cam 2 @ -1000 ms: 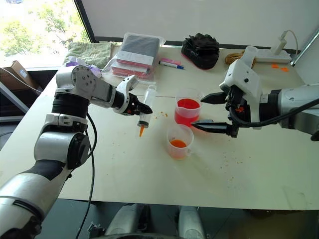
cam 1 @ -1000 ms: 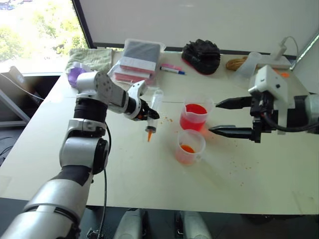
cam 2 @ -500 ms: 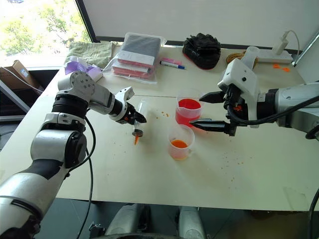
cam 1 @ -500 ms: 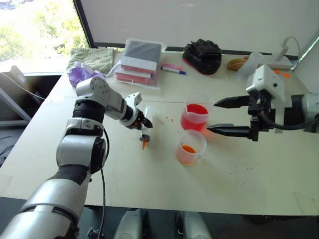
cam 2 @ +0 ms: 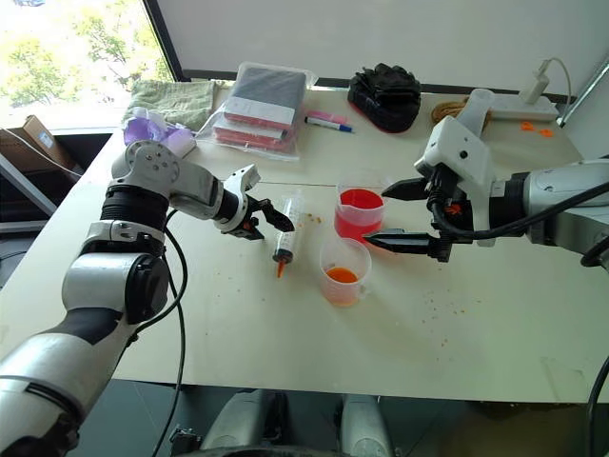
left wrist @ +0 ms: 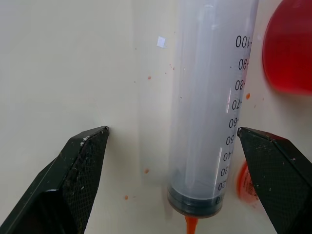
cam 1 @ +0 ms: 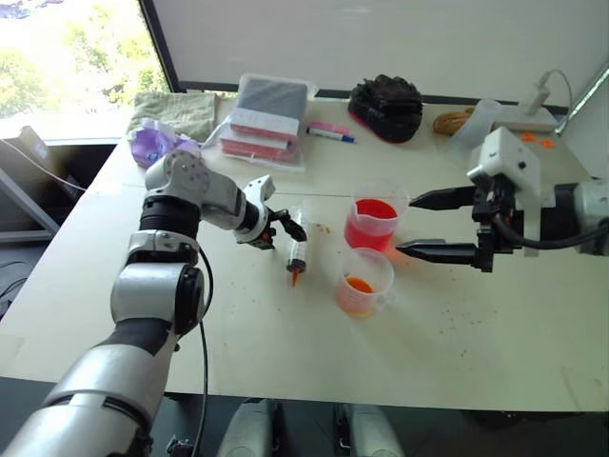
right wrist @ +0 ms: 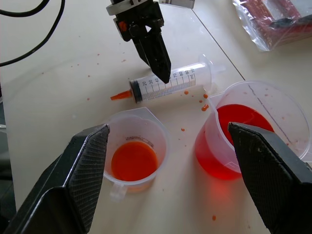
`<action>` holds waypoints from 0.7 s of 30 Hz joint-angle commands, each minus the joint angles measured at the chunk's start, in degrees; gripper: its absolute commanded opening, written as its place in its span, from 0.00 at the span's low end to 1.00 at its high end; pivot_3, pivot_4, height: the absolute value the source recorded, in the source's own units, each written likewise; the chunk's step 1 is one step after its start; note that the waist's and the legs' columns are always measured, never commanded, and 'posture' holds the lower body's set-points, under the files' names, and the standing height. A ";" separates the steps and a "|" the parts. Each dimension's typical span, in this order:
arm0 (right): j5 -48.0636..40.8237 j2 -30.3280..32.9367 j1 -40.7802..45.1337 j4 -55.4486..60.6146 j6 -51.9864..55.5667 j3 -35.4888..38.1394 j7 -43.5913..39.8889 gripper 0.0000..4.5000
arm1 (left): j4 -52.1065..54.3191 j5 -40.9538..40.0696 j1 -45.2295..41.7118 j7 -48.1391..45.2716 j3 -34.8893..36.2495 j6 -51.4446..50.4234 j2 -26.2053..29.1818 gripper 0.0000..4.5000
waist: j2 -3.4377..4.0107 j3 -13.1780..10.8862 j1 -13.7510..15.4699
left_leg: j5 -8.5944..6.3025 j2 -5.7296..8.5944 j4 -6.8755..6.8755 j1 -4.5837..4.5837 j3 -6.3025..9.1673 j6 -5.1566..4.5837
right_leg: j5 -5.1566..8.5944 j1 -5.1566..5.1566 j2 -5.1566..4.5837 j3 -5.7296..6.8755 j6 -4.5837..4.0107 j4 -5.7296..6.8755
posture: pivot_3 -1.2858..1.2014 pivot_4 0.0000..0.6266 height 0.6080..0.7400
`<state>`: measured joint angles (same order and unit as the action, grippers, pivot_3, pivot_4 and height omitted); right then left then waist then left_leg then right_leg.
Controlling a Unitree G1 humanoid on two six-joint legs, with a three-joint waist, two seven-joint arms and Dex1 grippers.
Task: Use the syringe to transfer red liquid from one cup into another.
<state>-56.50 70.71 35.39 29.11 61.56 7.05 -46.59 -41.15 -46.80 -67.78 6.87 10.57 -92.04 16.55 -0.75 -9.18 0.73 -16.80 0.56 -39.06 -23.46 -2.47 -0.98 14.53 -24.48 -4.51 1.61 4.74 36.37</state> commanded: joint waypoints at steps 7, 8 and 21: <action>1.87 0.59 0.63 0.04 -0.97 0.67 -2.63 0.91 | 17.40 3.85 2.64 -3.98 4.98 2.59 -0.40 1.00 | 0.01 0.01 0.03 | 0.04 0.02 0.00 0.00 0.00 0.06 | 0.00 0.00 0.00 0.00 0.00 0.01 | 0.52 0.24 1.00; 2.36 0.78 0.60 -0.14 -1.30 0.44 -3.37 0.91 | 18.37 4.17 2.75 -4.95 4.64 2.04 0.43 1.00 | 0.01 0.01 0.02 | 0.04 0.02 0.00 0.00 -0.01 0.06 | 0.00 0.00 0.00 0.00 0.00 0.01 | 0.52 0.24 1.00; 9.14 0.29 0.99 -2.76 -5.36 -2.85 -10.79 0.91 | 23.76 -2.91 6.04 -11.44 -2.51 -0.46 13.19 1.00 | 0.04 0.02 -0.06 | 0.05 0.03 0.00 0.01 -0.01 0.07 | 0.00 0.01 -0.01 -0.01 -0.01 0.02 | 0.52 0.24 1.00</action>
<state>-48.47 70.82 35.35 26.58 57.47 4.16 -56.60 -19.18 -47.36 -62.23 -4.37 8.41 -92.01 28.20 -0.71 -9.16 0.68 -16.75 0.59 -39.06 -23.45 -2.48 -0.91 14.53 -24.47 -4.52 1.60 4.74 36.38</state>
